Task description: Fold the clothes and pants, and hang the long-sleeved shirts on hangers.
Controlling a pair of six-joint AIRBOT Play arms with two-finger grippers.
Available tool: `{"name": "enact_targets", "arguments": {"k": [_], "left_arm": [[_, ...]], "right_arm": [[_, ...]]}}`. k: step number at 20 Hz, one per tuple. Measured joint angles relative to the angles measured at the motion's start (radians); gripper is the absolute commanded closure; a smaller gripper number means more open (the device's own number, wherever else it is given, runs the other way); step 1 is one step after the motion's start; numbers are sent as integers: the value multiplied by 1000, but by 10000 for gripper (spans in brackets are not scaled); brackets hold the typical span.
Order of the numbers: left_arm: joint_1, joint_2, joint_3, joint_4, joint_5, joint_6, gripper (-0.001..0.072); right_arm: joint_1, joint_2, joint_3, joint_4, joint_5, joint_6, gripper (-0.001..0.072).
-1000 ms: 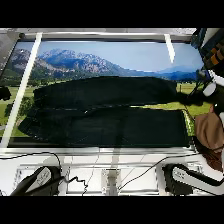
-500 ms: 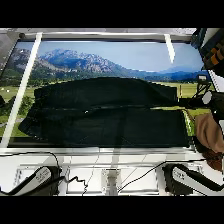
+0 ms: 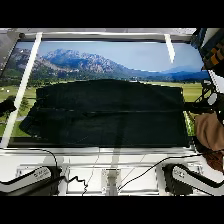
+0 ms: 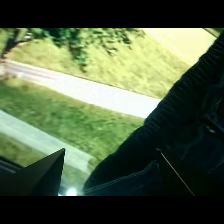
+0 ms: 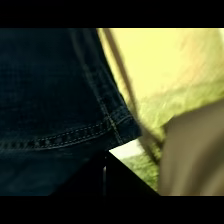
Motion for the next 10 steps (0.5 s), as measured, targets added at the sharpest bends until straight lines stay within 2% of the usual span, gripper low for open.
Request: {"name": "enact_targets", "arguments": {"k": [4,8,10], "left_arm": [[27,-98,60,-199,-21,143,63],[70,-226,108,-325,-75,253,57],[96,-295,131,-389,-137,319,14]], "right_arm": [[-6,-2,-3,209,24,-80,692],[-7,-3,-3,306,28,-110,693],[-7,-3,-3,330,36,-116,692]]}}
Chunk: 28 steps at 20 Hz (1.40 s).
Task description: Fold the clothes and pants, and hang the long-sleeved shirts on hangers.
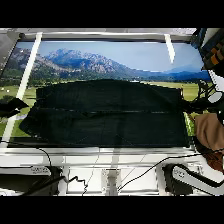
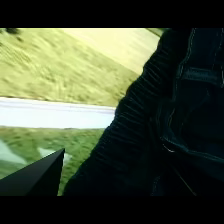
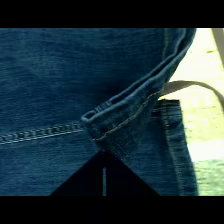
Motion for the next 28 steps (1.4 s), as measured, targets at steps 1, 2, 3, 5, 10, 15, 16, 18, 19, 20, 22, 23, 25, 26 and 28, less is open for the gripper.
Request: {"name": "enact_targets", "arguments": {"k": [1,2,3,5,10,15,16,18,19,20,22,23,25,26,28], "left_arm": [[11,-30,8,-32,-25,40,13],[17,-52,13,-56,-37,77,12],[22,-71,18,-75,-42,116,11],[28,-96,23,-105,-42,183,12],[33,-124,29,-216,-69,292,12],[31,-163,29,-247,-93,327,10],[28,-173,29,-254,-98,327,11],[15,-196,31,-275,-109,330,18],[4,-207,31,-278,-117,330,37],[-8,-216,32,-279,-120,331,253],[-38,-229,36,-261,-101,338,641],[-55,-231,41,-250,-109,345,647],[-87,-228,57,-243,-108,358,648],[-104,-225,69,-241,-105,366,648],[-137,-212,103,-246,-71,375,648]], "right_arm": [[0,0,0,10,2,-2,692],[0,0,0,22,7,-3,692],[0,0,0,33,8,-4,692],[0,0,0,60,13,-6,692],[0,0,0,100,17,-7,692],[0,0,0,110,18,-6,692],[0,0,0,113,20,-6,691],[0,0,0,122,21,-6,691],[0,0,0,126,24,-6,692],[0,0,0,128,27,-6,691],[0,0,0,133,33,-5,691],[0,0,0,134,35,-5,692],[0,0,0,135,40,-4,691],[0,0,0,137,39,-4,692],[0,0,0,138,30,-4,691]]}}
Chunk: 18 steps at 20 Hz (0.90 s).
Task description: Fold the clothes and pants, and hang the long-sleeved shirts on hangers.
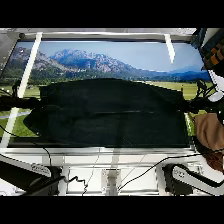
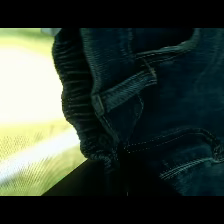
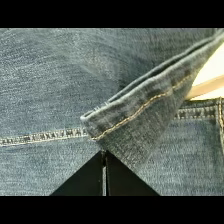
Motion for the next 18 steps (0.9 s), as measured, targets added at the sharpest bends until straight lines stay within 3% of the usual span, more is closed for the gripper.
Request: {"name": "enact_targets", "arguments": {"k": [5,10,15,18], "left_arm": [[-44,56,49,-11,175,-52,649],[-45,100,60,109,294,-198,648],[-48,112,62,200,311,-275,648],[-50,114,62,217,311,-290,648]], "right_arm": [[0,0,30,19,-65,0,691],[13,-1,48,40,-93,0,691],[58,-1,40,-60,51,6,692],[66,-1,35,-202,142,90,691]]}}
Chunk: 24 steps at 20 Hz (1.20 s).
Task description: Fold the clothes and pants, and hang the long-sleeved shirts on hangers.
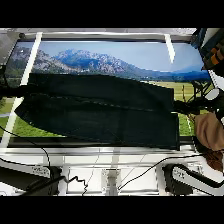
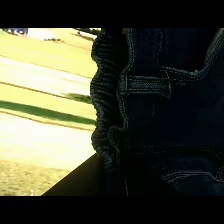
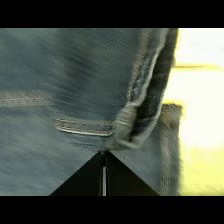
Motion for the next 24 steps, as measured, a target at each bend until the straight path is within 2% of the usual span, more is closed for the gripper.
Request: {"name": "enact_targets", "arguments": {"k": [4,8,13,17,18,19,20,21,24], "left_arm": [[3,5,0,18,-2,-15,648],[31,27,0,74,-11,-46,648],[75,45,0,108,-32,-90,647],[82,49,0,118,-38,-104,645],[82,49,0,120,-39,-106,574],[82,49,0,121,-39,-108,324],[82,50,0,122,-39,-109,-13],[83,50,0,122,-47,-113,12],[82,61,1,121,-71,-116,13]], "right_arm": [[4,0,-16,-103,35,69,691],[5,0,-47,-105,-92,106,691],[6,-9,-63,-32,-310,129,691],[6,-38,-68,-8,-322,134,683],[6,-45,-68,-7,-307,135,523],[6,-51,-68,-9,-292,136,144],[5,-55,-68,-6,-281,136,11],[5,-58,-68,-4,-273,136,24],[5,-63,-55,4,-266,137,25]]}}
